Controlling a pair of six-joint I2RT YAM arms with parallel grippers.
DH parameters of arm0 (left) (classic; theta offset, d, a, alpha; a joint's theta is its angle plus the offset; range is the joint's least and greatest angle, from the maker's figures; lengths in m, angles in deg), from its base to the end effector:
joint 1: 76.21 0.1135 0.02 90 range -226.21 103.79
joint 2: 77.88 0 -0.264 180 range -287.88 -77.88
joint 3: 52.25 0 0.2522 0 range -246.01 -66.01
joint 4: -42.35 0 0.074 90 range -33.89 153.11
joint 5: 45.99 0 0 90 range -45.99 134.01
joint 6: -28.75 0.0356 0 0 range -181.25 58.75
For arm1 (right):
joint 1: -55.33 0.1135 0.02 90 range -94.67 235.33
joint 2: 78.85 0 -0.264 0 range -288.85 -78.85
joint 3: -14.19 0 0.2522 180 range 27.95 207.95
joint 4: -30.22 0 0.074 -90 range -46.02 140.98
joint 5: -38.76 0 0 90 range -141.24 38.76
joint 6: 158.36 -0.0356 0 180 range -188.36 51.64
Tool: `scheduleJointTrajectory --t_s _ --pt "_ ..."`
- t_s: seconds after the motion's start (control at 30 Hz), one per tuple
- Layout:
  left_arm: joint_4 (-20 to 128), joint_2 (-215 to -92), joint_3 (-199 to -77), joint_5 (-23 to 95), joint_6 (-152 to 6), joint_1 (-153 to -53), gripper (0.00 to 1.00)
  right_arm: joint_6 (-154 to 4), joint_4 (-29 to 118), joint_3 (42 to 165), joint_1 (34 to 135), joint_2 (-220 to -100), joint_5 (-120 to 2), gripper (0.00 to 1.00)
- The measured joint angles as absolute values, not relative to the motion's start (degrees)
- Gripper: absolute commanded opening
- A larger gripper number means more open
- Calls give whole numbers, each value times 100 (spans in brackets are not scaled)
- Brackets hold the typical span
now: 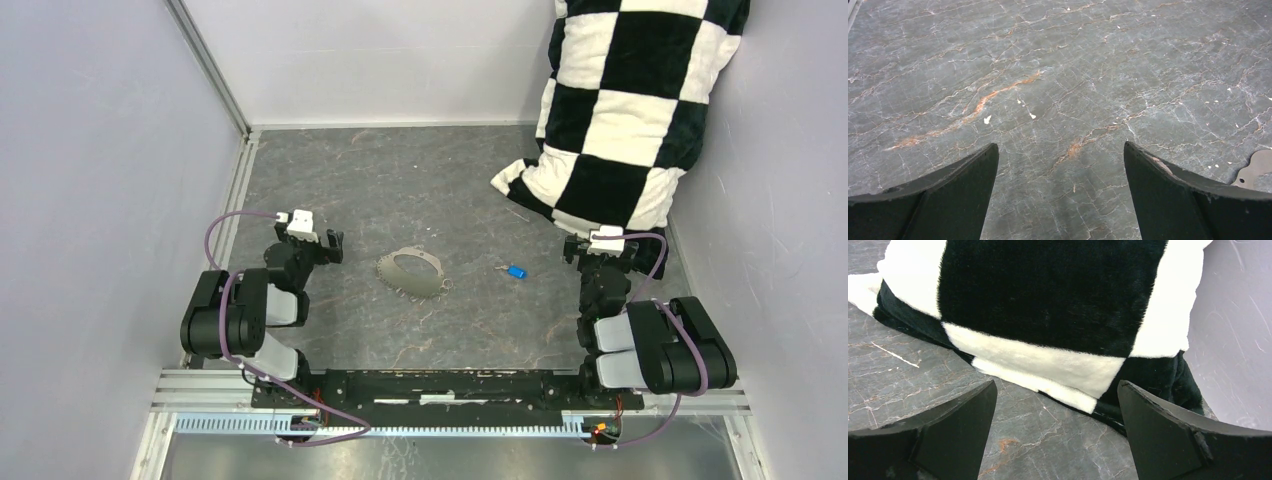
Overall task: Put the keys on the keyring
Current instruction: Pick up the keyring from the center of the board.
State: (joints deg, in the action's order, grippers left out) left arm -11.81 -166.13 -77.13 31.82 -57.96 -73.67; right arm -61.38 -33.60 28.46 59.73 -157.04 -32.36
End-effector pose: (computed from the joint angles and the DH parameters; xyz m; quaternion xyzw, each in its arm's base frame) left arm 0.2325 0.0028 0.1345 0.0738 0.7568 -0.0480 0.6477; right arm 0.1849 0.0027 0.1452 0.0461 0.7062 -0.1317 0.6941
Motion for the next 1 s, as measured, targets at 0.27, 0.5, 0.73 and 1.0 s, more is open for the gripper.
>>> scheduleJointTrajectory --t_s 0.27,0.5,0.73,1.0 --pt "-1179 -16613 -7713 3165 -5796 -7364 100 -6138 -3360 2846 5973 -15704 -3232 98" --pt "-327 -16230 -8045 2819 -5796 -7214 100 -6778 -55 4509 5966 -15001 -3064 98" --pt "3378 -15483 -10545 1626 -5377 -7176 100 -7945 1331 5867 5982 -15018 -4200 98" --pt "6998 -15546 -11465 360 -3785 -7349 100 -7788 2116 5648 7046 -14845 -4926 90"
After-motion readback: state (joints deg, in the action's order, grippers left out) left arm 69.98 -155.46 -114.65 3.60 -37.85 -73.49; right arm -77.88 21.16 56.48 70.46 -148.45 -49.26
